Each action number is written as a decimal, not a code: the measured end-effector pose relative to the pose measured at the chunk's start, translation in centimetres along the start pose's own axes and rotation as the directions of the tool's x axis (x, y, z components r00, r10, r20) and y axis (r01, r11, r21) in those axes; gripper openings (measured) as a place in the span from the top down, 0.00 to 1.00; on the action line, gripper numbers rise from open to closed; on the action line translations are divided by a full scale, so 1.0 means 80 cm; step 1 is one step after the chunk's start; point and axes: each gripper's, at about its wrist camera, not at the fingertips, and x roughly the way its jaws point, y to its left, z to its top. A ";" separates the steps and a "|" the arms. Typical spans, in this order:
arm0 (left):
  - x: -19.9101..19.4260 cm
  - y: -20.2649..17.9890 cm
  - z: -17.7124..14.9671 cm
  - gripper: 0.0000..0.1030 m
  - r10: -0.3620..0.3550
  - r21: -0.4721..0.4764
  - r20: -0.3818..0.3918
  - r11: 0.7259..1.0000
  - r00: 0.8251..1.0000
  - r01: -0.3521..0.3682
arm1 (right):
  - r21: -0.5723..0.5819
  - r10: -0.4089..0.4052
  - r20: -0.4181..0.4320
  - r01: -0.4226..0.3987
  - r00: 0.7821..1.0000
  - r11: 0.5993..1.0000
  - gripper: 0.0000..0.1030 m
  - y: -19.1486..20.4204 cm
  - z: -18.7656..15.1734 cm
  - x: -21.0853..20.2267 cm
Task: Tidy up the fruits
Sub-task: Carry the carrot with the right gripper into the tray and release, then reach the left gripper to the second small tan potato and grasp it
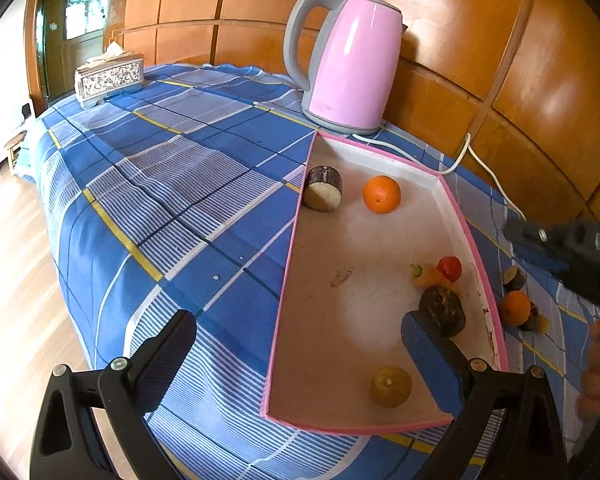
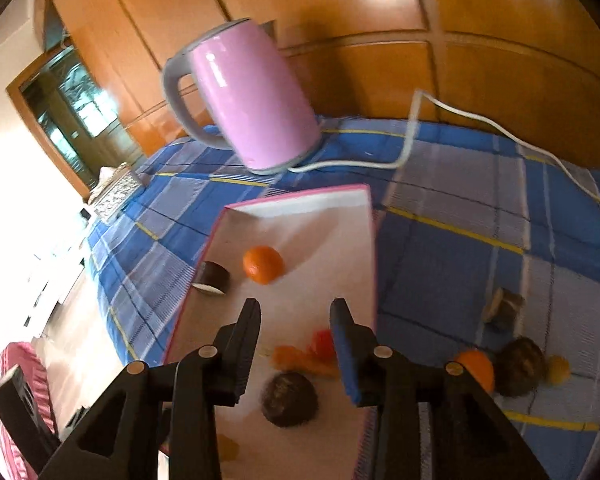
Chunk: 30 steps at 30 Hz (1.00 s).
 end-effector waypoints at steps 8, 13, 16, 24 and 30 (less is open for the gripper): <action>-0.004 -0.012 -0.002 0.00 -0.017 0.031 0.000 0.999 1.000 0.017 | 0.077 -0.112 0.038 0.109 0.993 0.991 0.59 -0.049 -0.041 -0.041; -0.008 -0.021 -0.003 0.00 -0.037 0.054 0.001 0.998 0.999 0.037 | 0.136 -0.194 0.048 0.186 0.980 0.973 0.58 -0.087 -0.068 -0.069; -0.009 -0.027 -0.005 0.00 -0.049 0.068 -0.001 0.996 0.999 0.049 | 0.182 -0.260 0.041 0.249 0.965 0.951 0.58 -0.113 -0.088 -0.083; -0.017 -0.054 -0.012 0.00 -0.093 0.150 -0.004 0.984 0.996 0.092 | 0.253 -0.430 0.028 0.410 0.902 0.876 0.58 -0.164 -0.132 -0.113; -0.023 -0.078 -0.017 0.00 -0.112 0.219 0.007 0.970 0.994 0.108 | 0.301 -0.523 0.019 0.494 0.852 0.815 0.58 -0.190 -0.156 -0.134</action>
